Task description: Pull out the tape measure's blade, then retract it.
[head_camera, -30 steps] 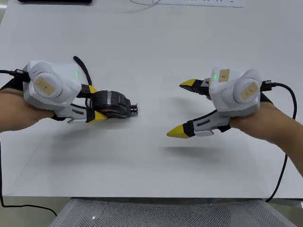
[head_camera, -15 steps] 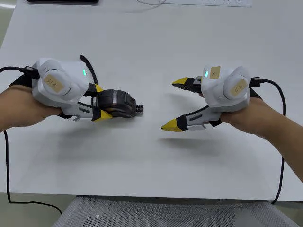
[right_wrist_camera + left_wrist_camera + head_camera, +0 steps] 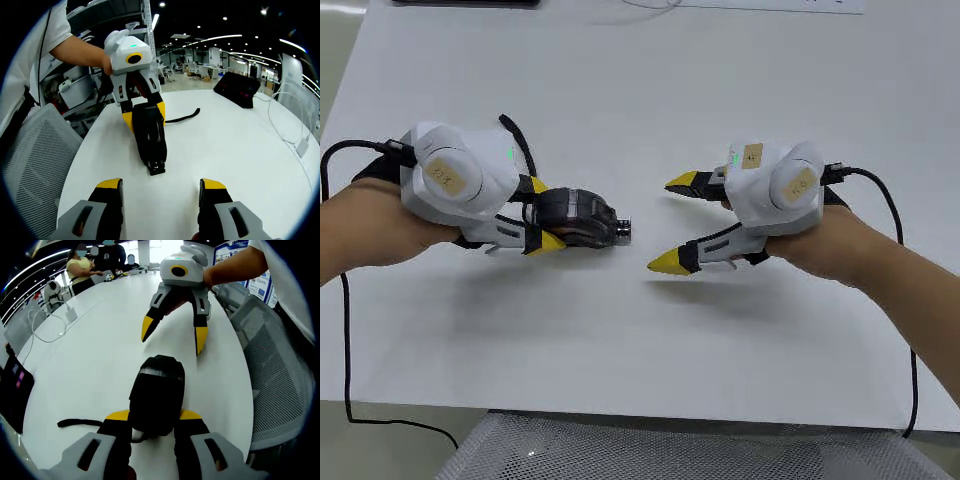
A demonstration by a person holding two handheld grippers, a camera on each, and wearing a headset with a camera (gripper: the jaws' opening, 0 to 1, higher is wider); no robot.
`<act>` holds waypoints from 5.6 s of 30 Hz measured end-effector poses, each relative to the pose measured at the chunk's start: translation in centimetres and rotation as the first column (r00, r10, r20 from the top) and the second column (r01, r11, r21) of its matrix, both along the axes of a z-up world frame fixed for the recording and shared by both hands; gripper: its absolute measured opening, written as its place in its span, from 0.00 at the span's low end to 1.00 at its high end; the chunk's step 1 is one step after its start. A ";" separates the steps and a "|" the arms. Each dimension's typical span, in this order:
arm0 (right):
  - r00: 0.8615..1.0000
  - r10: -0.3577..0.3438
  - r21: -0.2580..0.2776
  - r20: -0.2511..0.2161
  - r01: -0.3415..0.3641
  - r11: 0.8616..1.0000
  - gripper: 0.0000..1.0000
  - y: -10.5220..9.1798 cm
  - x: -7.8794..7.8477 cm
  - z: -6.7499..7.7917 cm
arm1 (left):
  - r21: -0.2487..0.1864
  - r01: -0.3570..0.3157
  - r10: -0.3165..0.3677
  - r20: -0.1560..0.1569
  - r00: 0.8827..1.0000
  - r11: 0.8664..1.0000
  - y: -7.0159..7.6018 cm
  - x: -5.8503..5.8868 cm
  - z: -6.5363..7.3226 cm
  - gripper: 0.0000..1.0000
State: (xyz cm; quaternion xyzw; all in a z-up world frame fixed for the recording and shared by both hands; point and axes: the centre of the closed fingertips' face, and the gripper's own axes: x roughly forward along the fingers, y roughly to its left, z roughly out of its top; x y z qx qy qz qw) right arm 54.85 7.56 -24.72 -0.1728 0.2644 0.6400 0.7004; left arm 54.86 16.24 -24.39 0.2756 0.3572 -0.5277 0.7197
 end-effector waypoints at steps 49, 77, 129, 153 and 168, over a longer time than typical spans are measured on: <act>0.990 0.131 0.042 0.058 -0.133 0.990 0.12 3.6 -0.3 -1.6 | -0.001 0.004 -0.004 0.008 1.000 1.000 0.0 0.1 -0.1 0.28; 0.991 0.112 0.032 0.072 -0.115 0.993 0.09 2.8 -0.7 -1.2 | 0.020 0.044 -0.044 0.025 0.999 0.999 0.3 0.0 -0.2 0.27; 0.997 0.051 -0.060 0.064 -0.047 0.997 0.09 -3.4 -0.3 -1.6 | 0.038 0.058 -0.059 0.020 0.998 0.998 0.1 -0.1 -0.2 0.27; 0.998 0.026 -0.104 0.062 -0.019 0.994 0.08 -6.0 -0.2 -1.8 | 0.041 0.064 -0.065 0.021 0.998 0.997 0.1 -0.1 -0.2 0.27; 0.998 0.014 -0.131 0.063 -0.005 0.991 0.08 -7.5 -0.3 -1.6 | 0.040 0.064 -0.065 0.020 0.998 0.997 0.0 -0.1 -0.2 0.27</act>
